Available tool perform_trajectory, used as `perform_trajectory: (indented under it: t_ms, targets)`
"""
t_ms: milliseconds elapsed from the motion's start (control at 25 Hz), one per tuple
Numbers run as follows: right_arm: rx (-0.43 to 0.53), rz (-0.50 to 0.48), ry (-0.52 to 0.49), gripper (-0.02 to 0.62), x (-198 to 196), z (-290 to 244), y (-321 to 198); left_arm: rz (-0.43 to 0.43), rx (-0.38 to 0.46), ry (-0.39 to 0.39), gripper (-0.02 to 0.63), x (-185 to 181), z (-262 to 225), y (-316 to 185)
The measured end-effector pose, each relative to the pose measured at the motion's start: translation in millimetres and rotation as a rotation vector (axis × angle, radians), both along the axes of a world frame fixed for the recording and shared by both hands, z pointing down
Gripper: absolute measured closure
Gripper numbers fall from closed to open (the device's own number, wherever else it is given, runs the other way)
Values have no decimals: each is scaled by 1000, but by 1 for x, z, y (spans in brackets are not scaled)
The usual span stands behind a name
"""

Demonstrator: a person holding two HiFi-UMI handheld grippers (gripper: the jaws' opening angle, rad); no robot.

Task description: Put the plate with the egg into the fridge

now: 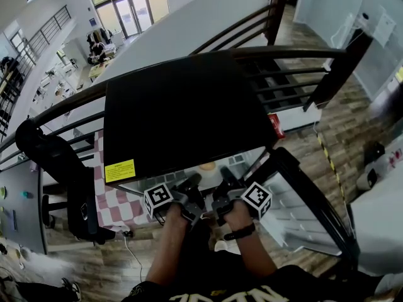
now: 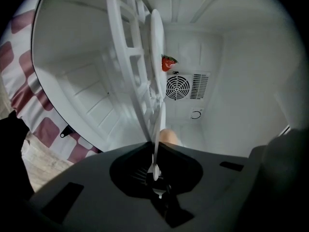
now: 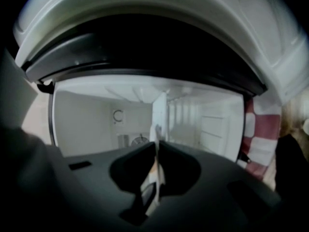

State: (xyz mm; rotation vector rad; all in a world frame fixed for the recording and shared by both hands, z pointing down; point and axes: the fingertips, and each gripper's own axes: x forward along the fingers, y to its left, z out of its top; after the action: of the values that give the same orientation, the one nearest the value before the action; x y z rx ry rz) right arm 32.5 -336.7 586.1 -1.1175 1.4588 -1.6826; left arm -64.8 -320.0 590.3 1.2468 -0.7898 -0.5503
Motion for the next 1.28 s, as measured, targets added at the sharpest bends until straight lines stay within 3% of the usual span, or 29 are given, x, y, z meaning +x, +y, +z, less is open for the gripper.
perform_trajectory:
  t_ms: [240,640,880,1040,1280]
  targets:
    - [4,-2,-4,561,0,3,-6,-3,-10,20,568,1,0,-1]
    - [33,0,-2,558,-1,-5,-4,7,47,-23,566,0,-2,-1]
    - [95,1,-7,462,1,-10,0,19,114,-25,441,1,-12,5]
    - [111,-36,23,399,-2,-13,5,20,137,-42,419,2,-19,13]
    - [182,-95,133,356,-8,-27,20,62,207,-169,403,-2,-20,19]
